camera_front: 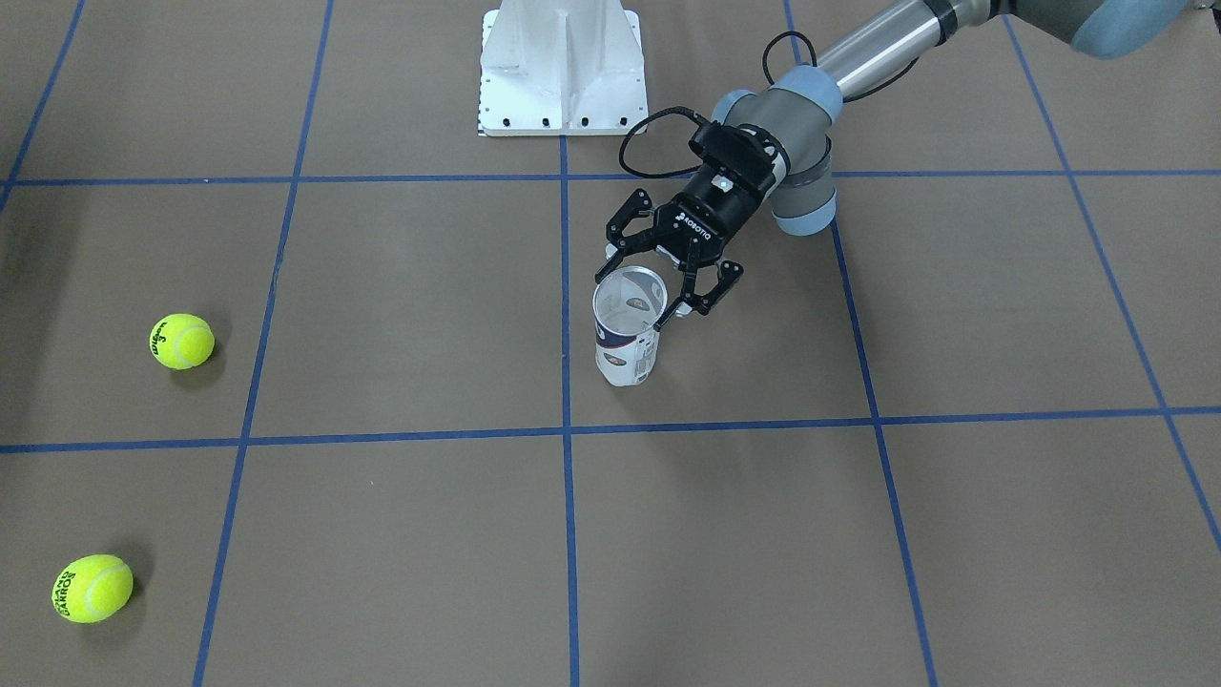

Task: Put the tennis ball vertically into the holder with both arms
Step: 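Lower the upright can onto the table with the left gripper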

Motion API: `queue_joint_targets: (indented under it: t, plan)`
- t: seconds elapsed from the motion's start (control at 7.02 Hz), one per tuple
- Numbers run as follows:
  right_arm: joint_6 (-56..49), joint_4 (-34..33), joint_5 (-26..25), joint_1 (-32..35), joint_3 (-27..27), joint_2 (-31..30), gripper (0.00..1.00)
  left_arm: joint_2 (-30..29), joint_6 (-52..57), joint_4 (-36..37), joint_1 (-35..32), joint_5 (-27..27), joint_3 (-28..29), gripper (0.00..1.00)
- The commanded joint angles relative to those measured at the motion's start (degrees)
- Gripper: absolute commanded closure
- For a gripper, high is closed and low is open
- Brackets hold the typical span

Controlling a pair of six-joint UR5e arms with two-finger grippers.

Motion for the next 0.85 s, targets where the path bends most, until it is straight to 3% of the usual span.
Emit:
queue_joint_targets:
  t: [0.0, 0.14, 0.28, 0.43, 0.71]
  plan:
    - [0.0, 0.0, 0.0, 0.0, 0.0, 0.0, 0.01, 0.0, 0.1, 0.0, 0.1, 0.1, 0.1, 0.31]
    - [0.0, 0.0, 0.0, 0.0, -0.1, 0.0, 0.01, 0.0, 0.1, -0.1, 0.1, 0.0, 0.1, 0.18]
    - [0.0, 0.0, 0.0, 0.0, -0.1, 0.0, 0.01, 0.0, 0.1, 0.0, 0.0, 0.0, 0.0, 0.14]
    - [0.0, 0.0, 0.0, 0.0, -0.1, 0.0, 0.01, 0.0, 0.1, 0.0, 0.0, 0.0, -0.1, 0.02]
    - [0.0, 0.0, 0.0, 0.0, 0.0, 0.0, 0.01, -0.2, -0.1, -0.2, 0.0, -0.1, -0.7, 0.01]
